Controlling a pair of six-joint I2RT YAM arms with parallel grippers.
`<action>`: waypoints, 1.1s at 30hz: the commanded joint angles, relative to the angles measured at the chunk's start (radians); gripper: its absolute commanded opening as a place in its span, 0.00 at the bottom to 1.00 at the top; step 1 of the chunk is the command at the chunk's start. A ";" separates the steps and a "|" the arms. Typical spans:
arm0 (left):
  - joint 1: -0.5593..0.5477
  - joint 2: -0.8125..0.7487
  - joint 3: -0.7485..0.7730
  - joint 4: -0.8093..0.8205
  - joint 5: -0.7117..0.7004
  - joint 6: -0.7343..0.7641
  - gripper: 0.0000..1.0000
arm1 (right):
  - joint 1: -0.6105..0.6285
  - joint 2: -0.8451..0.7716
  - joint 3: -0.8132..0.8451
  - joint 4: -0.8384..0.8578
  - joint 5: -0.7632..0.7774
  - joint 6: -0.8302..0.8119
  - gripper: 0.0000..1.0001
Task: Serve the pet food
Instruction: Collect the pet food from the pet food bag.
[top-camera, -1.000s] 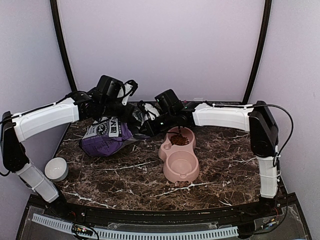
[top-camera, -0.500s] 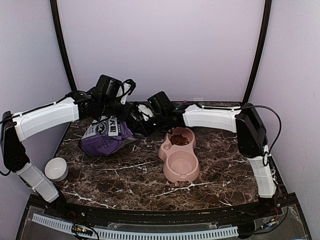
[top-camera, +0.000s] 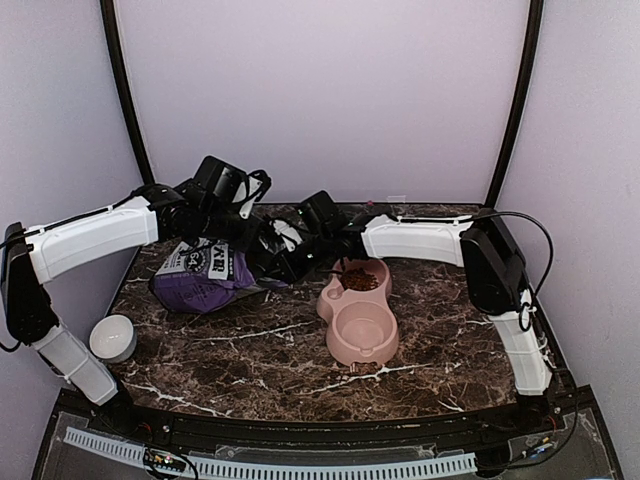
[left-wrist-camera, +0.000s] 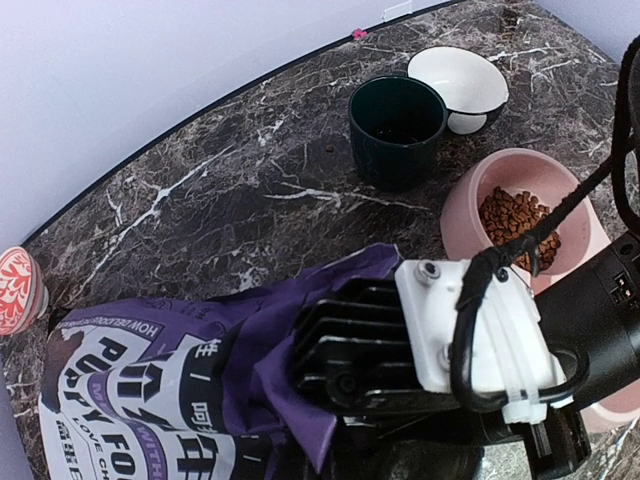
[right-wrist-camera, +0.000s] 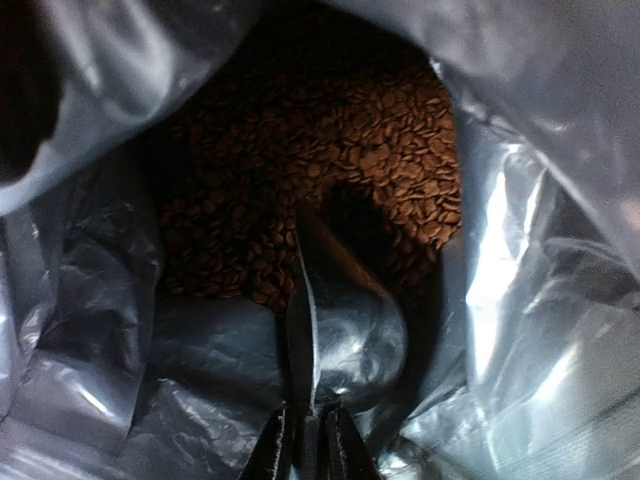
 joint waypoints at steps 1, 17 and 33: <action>-0.004 -0.044 0.011 0.204 0.001 0.005 0.00 | 0.083 0.049 -0.056 -0.091 -0.251 -0.065 0.00; -0.003 -0.092 -0.047 0.219 -0.026 0.032 0.00 | -0.020 -0.039 -0.238 0.320 -0.395 0.338 0.00; -0.003 -0.112 -0.070 0.245 -0.048 0.050 0.00 | -0.083 -0.092 -0.299 0.482 -0.392 0.555 0.00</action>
